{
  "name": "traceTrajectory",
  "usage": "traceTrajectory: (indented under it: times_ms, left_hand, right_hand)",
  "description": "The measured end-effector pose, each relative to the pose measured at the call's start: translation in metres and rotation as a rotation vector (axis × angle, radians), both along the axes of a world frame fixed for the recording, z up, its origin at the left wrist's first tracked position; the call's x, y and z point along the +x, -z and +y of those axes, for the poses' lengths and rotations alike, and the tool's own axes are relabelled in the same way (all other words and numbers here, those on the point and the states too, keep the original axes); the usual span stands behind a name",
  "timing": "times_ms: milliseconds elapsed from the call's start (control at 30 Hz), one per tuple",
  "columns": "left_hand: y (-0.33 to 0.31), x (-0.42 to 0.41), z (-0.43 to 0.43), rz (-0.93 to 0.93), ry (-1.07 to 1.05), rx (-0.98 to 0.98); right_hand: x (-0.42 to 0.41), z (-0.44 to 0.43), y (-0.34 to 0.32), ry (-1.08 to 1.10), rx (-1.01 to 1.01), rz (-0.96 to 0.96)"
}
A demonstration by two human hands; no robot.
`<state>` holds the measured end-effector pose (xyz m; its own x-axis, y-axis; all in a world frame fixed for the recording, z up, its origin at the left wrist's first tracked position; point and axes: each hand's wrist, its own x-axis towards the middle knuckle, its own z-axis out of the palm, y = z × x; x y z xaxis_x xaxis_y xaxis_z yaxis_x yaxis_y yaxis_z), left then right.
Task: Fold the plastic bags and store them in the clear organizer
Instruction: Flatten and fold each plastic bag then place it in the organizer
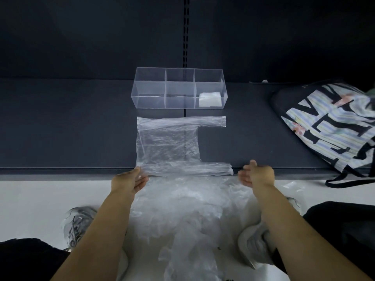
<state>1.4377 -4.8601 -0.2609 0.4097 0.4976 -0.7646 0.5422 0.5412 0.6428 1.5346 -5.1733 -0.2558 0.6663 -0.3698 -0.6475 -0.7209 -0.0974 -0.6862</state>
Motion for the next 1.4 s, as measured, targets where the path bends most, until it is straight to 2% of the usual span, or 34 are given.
traceTrajectory:
  times_ms: [100,233,400,467,633,767,967,1067,1167,1233,1333,1400]
  left_hand:
    - [-0.001,-0.001,0.001,-0.007,0.04,-0.034]
    - [0.0,-0.007,0.007,-0.019,0.158,-0.05]
    - [0.009,-0.017,0.016,-0.055,0.252,-0.092]
    - [0.012,-0.019,0.017,-0.065,0.283,-0.134]
    - [0.016,-0.025,0.021,-0.051,0.382,-0.175]
    - [0.016,-0.029,0.025,-0.054,0.373,-0.152]
    - [0.019,-0.026,0.022,-0.039,0.258,-0.083]
    - [0.017,-0.024,0.018,-0.018,0.211,-0.065]
    - [0.014,-0.024,0.013,0.006,0.21,-0.038]
    - [0.011,-0.022,0.009,0.015,0.195,-0.016]
    - [0.009,-0.02,0.002,0.02,0.131,0.042]
    - [0.008,-0.017,-0.008,0.015,0.101,0.13]
  right_hand:
    - [-0.01,0.014,-0.008,-0.136,0.225,0.251]
    - [-0.021,0.038,-0.003,-0.098,0.478,0.294]
    - [-0.029,0.058,0.003,-0.047,0.699,0.385]
    - [-0.031,0.067,0.003,-0.033,0.759,0.363]
    - [-0.028,0.079,0.0,0.11,0.668,0.225]
    - [-0.011,0.065,-0.002,0.258,0.533,0.118]
    - [0.012,0.022,-0.002,0.271,0.498,-0.028]
    - [0.016,0.008,0.0,0.267,0.524,-0.009]
    - [0.016,0.007,0.0,0.126,0.475,0.044]
    - [0.015,0.011,0.001,0.034,0.33,0.021]
    - [0.013,0.014,0.006,-0.112,-0.057,-0.107]
    - [0.01,0.012,0.009,-0.141,-0.219,-0.16]
